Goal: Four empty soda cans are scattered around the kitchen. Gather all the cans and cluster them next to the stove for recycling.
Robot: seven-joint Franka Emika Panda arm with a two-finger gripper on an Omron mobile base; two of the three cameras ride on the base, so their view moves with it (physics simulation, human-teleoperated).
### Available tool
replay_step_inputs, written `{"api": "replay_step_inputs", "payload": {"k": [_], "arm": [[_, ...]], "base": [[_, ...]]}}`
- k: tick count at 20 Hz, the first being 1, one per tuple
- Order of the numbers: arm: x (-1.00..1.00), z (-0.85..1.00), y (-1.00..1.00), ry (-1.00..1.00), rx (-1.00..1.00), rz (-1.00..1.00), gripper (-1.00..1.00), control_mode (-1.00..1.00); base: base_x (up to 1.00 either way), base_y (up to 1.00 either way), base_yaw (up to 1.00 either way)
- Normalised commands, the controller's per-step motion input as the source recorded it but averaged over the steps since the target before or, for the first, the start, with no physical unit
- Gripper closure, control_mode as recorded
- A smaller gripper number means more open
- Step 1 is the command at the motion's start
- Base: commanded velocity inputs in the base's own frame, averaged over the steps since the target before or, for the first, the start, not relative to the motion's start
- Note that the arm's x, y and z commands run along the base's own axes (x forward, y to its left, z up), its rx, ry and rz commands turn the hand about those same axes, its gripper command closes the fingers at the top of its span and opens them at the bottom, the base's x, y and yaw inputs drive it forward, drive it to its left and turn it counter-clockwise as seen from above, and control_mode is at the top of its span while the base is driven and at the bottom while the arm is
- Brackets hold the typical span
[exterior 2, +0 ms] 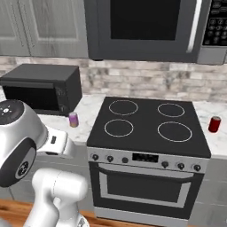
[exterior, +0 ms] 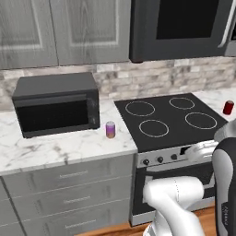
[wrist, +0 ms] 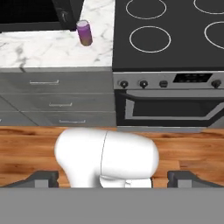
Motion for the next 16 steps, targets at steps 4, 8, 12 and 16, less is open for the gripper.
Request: {"api": "replay_step_inputs", "payload": {"k": [4, 8, 12, 16], "arm": [[0.00, 0.00, 0.00, 0.00, 0.00, 0.00, -1.00, 1.00], [0.00, 0.00, 0.00, 0.00, 0.00, 0.00, -1.00, 1.00], [0.00, 0.00, 0.00, 0.00, 0.00, 0.00, -1.00, 1.00], [0.00, 0.00, 0.00, 0.00, 0.00, 0.00, -1.00, 1.00]], "base": [[0.00, 0.58, 0.00], [0.00, 0.55, 0.00], [0.02, 0.46, 0.00], [0.26, 0.28, 0.00]]}}
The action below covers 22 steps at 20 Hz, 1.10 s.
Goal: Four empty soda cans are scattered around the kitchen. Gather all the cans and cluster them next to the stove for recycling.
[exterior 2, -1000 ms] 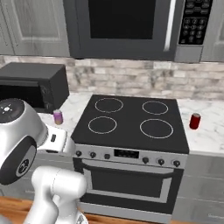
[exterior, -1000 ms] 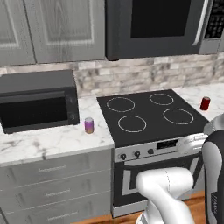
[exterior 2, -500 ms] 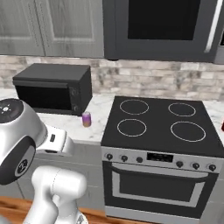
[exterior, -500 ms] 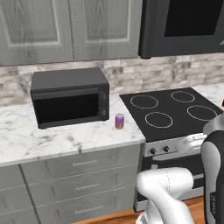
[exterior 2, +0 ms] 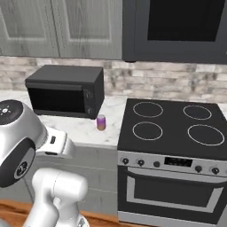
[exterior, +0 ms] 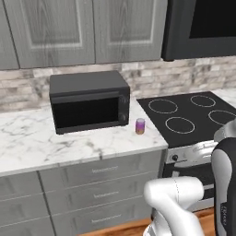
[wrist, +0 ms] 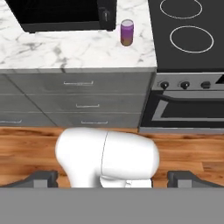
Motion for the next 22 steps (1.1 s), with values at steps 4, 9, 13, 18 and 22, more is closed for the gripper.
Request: {"api": "replay_step_inputs", "payload": {"k": [4, 9, 13, 18, 22], "arm": [[0.00, 0.00, 0.00, 0.00, 0.00, 0.00, -1.00, 1.00], [0.00, 0.00, 0.00, 0.00, 0.00, 0.00, -1.00, 1.00], [0.00, 0.00, 0.00, 0.00, 0.00, 0.00, -1.00, 1.00], [0.00, 0.00, 0.00, 0.00, 0.00, 0.00, -1.00, 1.00], [0.01, 0.00, 0.01, 0.00, 0.00, 0.00, -1.00, -1.00]], "base": [[0.42, 0.03, 0.00], [0.54, 0.06, 0.00], [0.39, 0.16, 0.00], [0.07, 0.06, 0.00], [0.00, 0.01, 0.00]]}}
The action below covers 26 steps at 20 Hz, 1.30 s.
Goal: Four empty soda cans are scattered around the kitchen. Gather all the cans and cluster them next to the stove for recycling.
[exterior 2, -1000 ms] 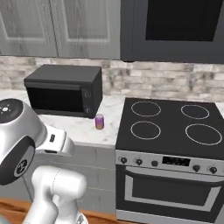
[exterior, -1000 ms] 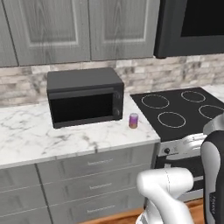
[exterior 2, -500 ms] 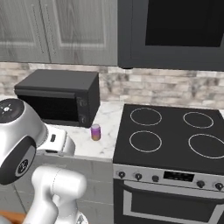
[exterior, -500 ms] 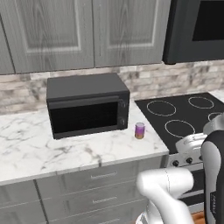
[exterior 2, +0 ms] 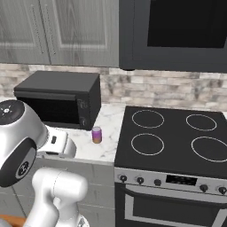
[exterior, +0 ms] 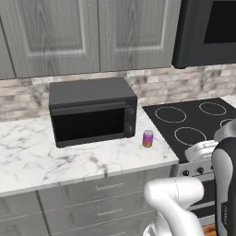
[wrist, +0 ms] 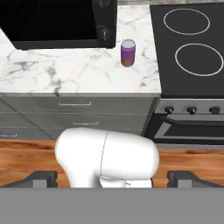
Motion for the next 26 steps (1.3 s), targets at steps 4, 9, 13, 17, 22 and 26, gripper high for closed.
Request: {"api": "replay_step_inputs", "payload": {"k": [4, 9, 13, 17, 22, 26], "arm": [[0.21, 0.00, 0.01, 0.00, 0.00, 0.00, -1.00, -1.00], [0.44, -0.05, 0.00, 0.00, 0.00, 0.00, -1.00, -1.00], [0.44, -0.17, 0.00, 0.00, 0.00, 0.00, -1.00, -1.00], [0.47, -0.21, 0.00, 0.00, 0.00, 0.01, -1.00, -1.00], [0.45, -0.07, 0.01, 0.00, 0.00, 0.02, -1.00, -1.00], [0.19, 0.00, 0.00, 0.00, 0.00, 0.00, -1.00, -1.00]], "base": [[0.00, 0.00, 0.00], [0.00, 0.00, 0.00], [0.00, 0.00, 0.00], [0.00, 0.00, 0.00], [0.00, 0.00, 0.00], [0.00, 0.00, 0.00]]}}
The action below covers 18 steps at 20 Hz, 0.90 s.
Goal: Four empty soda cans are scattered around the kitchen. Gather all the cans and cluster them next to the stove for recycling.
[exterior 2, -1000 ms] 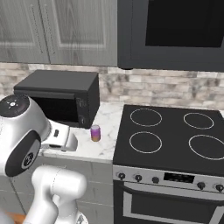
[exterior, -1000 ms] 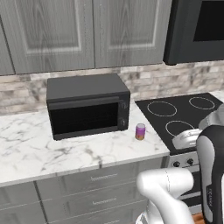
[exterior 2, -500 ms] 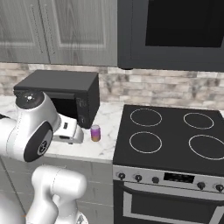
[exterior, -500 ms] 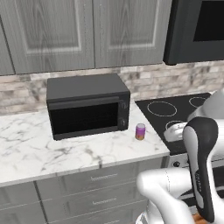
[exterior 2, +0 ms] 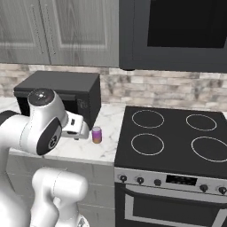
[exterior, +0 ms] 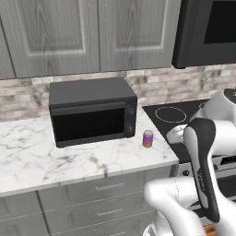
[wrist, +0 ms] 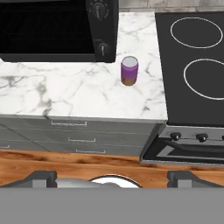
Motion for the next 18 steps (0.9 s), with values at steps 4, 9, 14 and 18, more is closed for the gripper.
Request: {"api": "replay_step_inputs", "payload": {"k": [4, 9, 14, 18], "arm": [[0.17, -0.02, 0.00, 0.00, 0.00, 0.00, -1.00, -1.00], [0.33, -0.08, 0.03, 0.04, -0.01, 0.00, -1.00, -1.00], [0.32, -0.14, 0.02, 0.05, 0.00, 0.00, -1.00, -1.00], [0.27, -0.14, 0.00, 0.03, 0.00, 0.00, -1.00, -1.00]], "base": [[0.00, 0.00, 0.00], [0.00, 0.00, 0.00], [0.00, 0.00, 0.00], [0.00, 0.00, 0.00]]}}
